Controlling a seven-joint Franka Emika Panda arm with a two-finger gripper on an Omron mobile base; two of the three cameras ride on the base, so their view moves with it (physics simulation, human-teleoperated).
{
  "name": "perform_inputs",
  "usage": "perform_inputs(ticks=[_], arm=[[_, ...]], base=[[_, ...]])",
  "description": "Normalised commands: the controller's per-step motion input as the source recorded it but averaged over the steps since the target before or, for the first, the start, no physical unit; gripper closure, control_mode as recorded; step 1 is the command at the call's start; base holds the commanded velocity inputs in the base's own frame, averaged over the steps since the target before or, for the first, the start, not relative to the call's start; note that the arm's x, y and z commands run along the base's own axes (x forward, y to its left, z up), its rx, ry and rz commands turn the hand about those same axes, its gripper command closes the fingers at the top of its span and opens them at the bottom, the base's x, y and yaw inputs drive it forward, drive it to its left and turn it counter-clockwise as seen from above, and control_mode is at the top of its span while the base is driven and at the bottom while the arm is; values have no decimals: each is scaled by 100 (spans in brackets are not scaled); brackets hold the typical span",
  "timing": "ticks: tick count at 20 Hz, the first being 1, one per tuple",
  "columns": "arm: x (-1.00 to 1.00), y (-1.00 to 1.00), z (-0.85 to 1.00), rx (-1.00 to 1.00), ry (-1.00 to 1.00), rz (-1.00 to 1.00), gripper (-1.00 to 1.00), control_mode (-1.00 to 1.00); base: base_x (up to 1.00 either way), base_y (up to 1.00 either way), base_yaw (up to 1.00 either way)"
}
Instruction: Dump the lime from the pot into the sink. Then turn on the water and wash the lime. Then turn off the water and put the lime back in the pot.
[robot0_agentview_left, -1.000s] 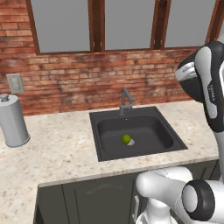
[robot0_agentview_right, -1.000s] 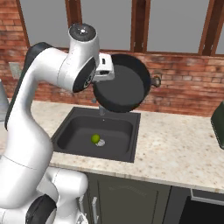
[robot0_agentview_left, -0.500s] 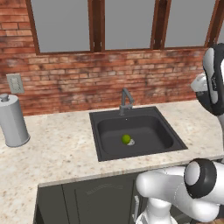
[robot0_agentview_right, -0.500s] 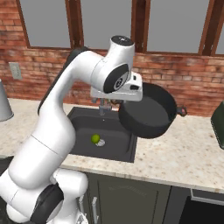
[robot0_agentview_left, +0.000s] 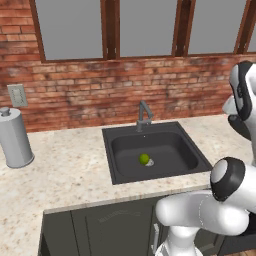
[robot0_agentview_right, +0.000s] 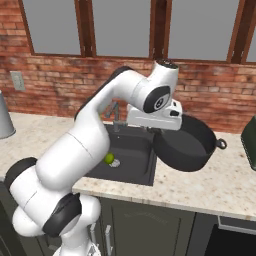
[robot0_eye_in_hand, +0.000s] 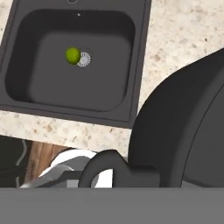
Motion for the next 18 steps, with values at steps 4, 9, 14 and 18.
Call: perform_inputs(ticks=[4,9,14,18], arm=[[33,-26,-61,0,5,0,100,-100],[36,-17,-64,0,3,0,100,-100],[29,-16,-61,-1,1,0,100,-100],[16,-24,-56,-5,0,0,100,-100]], base=[[0,0,0],[0,0,0],[0,0,0],[0,0,0]])
